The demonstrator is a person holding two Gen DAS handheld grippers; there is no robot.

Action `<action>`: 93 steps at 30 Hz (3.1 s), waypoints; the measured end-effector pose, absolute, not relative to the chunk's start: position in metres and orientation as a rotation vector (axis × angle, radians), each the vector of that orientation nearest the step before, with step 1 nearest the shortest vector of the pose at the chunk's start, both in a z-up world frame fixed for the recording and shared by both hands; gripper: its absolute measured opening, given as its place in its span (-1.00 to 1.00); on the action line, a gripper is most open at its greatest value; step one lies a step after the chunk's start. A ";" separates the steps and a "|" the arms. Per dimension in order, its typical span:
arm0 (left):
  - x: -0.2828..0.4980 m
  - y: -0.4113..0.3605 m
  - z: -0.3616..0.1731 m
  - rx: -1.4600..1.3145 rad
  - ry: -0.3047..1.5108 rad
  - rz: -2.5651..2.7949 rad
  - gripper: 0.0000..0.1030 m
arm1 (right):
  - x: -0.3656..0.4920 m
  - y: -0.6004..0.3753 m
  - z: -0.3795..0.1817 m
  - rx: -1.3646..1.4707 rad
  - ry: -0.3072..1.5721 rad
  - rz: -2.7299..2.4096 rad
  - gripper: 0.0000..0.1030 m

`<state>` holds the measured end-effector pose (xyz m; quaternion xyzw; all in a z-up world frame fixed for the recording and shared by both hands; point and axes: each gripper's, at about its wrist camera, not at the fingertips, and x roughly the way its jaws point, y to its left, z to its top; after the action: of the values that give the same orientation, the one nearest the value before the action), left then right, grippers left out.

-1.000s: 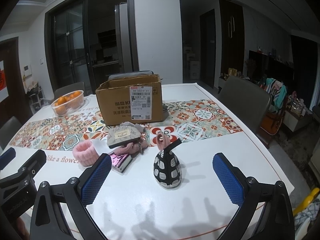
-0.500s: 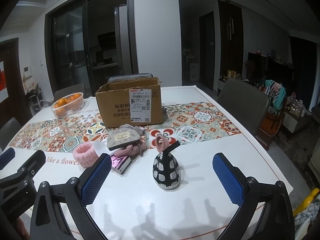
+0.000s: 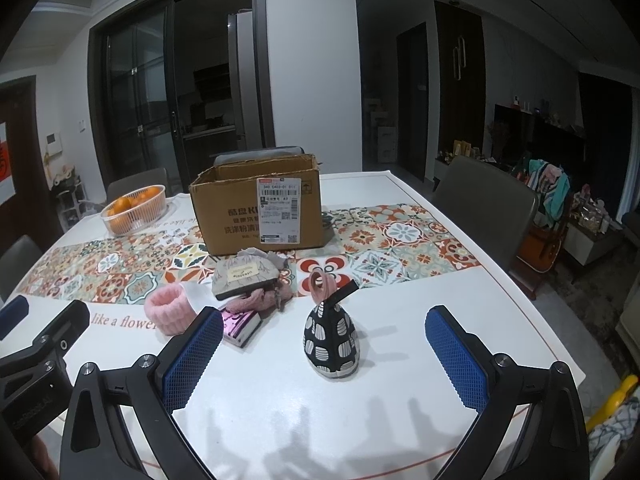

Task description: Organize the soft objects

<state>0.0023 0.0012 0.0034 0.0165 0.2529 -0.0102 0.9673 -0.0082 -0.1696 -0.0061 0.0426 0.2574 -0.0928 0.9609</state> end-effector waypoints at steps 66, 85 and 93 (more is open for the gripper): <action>0.164 0.004 -0.128 0.058 0.753 -0.072 -0.15 | 0.124 -0.169 -0.120 0.085 0.791 -0.304 -0.19; 0.112 0.010 -0.097 0.021 0.715 -0.082 -0.34 | 0.095 -0.172 -0.092 0.122 0.735 -0.247 -0.40; 0.082 0.014 -0.065 0.022 0.640 -0.088 -0.35 | 0.075 -0.169 -0.071 0.125 0.679 -0.227 -0.40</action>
<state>0.0816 0.0136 -0.0652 0.0107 0.3143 -0.0433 0.9483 0.0746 -0.1687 -0.0714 0.0609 0.3319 -0.1109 0.9348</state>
